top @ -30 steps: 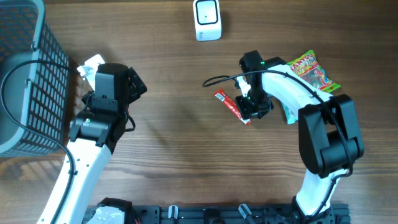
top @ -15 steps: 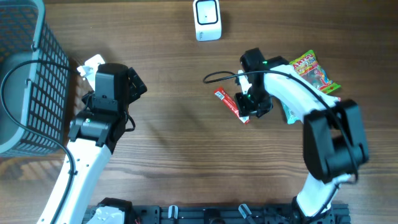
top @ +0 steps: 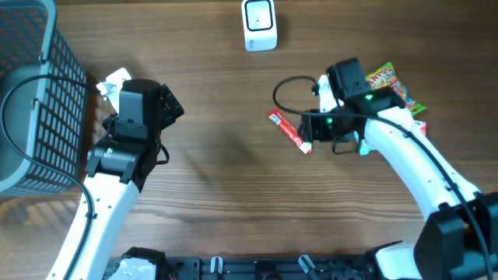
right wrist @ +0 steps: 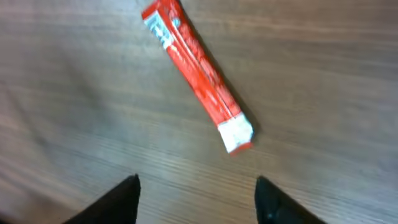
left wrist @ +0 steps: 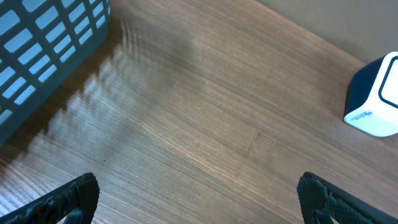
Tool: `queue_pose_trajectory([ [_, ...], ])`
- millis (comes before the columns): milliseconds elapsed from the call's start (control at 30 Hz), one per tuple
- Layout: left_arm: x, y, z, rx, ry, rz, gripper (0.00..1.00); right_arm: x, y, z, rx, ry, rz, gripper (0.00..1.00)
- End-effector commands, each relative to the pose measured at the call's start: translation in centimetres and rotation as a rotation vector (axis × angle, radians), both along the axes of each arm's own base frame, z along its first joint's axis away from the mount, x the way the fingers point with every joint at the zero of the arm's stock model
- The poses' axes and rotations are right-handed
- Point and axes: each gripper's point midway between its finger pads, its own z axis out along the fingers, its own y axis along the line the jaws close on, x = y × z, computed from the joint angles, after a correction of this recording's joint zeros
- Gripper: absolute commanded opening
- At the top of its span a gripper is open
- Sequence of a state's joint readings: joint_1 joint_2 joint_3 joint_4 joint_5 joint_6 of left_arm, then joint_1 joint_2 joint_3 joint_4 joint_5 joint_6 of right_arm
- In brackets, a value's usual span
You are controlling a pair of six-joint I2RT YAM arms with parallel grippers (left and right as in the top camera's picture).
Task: Scan the item barcode
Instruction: 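Move the right gripper to the red Nescafe stick and grasp it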
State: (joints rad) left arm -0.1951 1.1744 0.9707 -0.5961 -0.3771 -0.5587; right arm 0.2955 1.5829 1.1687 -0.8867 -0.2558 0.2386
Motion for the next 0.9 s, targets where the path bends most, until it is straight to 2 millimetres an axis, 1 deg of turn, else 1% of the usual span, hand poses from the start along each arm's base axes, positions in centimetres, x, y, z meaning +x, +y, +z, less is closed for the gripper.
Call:
queue_pose_trajectory([
  [0,0.1,0.2,0.2,0.014,-0.006,0.006,1.0,-0.9,0.3,-3.1,0.032,0.007,0.007,0.59],
  [100,0.1,0.2,0.2,0.014,-0.006,0.006,1.0,-0.6,0.2,-3.4,0.017,-0.035,0.071,0.58],
  [167,0.1,0.2,0.2,0.014,-0.006,0.006,1.0,-0.3,-0.6,-3.6,-0.031,-0.051,0.068,0.52],
  [200,0.1,0.2,0.2,0.014,-0.006,0.006,1.0,-0.2,-0.8,-3.7,-0.047,-0.053,0.063,0.44],
  [233,0.1,0.2,0.2,0.014,-0.006,0.006,1.0,-0.3,-0.9,-3.9,-0.053,-0.054,0.061,0.42],
  [300,0.1,0.2,0.2,0.014,-0.006,0.006,1.0,-0.4,-1.0,-4.5,-0.044,-0.049,0.031,0.41],
  [400,0.1,0.2,0.2,0.014,-0.006,0.006,1.0,-0.3,-0.9,-5.9,-0.035,-0.081,0.03,0.47],
  [433,0.1,0.2,0.2,0.014,-0.006,0.006,1.0,-0.2,-0.9,-6.3,-0.031,-0.094,0.03,0.47],
  [667,0.1,0.2,0.2,0.014,-0.006,0.006,1.0,-0.3,-1.1,-7.7,-0.042,-0.082,0.028,0.46],
  [800,0.1,0.2,0.2,0.014,-0.006,0.006,1.0,-0.1,-1.0,-9.3,-0.047,-0.063,0.028,0.38],
  [867,0.1,0.2,0.2,0.014,-0.006,0.006,1.0,-0.3,-1.0,-10.1,-0.052,-0.041,0.026,0.37],
])
